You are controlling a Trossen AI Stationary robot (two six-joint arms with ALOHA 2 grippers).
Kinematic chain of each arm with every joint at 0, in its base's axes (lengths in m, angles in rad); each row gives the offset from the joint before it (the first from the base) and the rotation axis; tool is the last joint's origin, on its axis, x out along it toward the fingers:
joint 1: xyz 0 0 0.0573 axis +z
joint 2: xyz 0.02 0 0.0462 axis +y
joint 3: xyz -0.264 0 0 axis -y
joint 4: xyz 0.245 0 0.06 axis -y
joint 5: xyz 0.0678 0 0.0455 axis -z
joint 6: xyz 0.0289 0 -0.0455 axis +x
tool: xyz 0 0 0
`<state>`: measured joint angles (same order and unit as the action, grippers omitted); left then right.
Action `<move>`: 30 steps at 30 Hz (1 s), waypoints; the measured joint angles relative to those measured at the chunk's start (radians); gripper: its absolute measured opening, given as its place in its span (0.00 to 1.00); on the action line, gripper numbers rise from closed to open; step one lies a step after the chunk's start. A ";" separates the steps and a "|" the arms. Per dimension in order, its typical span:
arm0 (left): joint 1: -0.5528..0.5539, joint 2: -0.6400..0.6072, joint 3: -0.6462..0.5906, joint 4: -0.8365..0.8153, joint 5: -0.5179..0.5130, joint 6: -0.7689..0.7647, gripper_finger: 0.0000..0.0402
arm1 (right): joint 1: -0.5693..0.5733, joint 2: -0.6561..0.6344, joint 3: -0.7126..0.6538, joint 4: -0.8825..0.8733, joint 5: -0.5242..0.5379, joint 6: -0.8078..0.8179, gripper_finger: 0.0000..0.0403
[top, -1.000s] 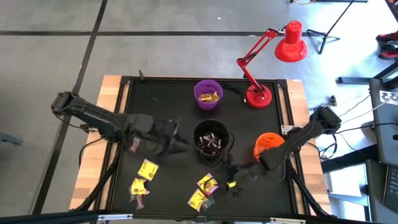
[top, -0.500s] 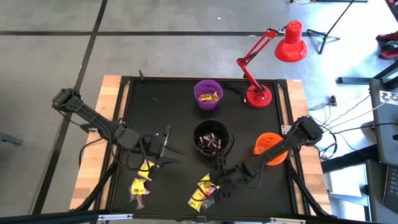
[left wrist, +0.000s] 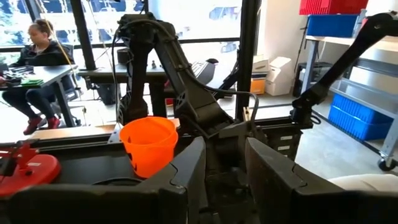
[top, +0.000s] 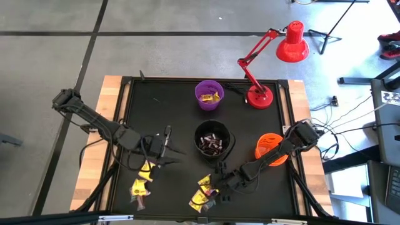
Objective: Sort candy
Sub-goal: Put the yellow candy into the purple bucket
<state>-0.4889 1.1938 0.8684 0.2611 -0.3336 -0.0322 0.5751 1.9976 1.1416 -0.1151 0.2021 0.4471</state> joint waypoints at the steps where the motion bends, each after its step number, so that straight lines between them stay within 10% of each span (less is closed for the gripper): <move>1: 0.000 0.000 0.000 0.000 0.000 0.000 0.26 | 0.000 -0.002 0.000 -0.002 0.004 -0.002 0.41; 10: 0.000 0.000 0.000 -0.007 -0.007 0.000 0.26 | 0.000 -0.050 -0.006 -0.030 0.010 -0.028 0.02; 30: 0.000 0.001 -0.002 -0.050 -0.028 -0.018 0.26 | 0.001 -0.487 -0.005 0.061 0.127 -0.280 0.04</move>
<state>-0.4887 1.1950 0.8669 0.2114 -0.3618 -0.0498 0.5760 1.5109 1.1370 -0.0543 0.3294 0.1674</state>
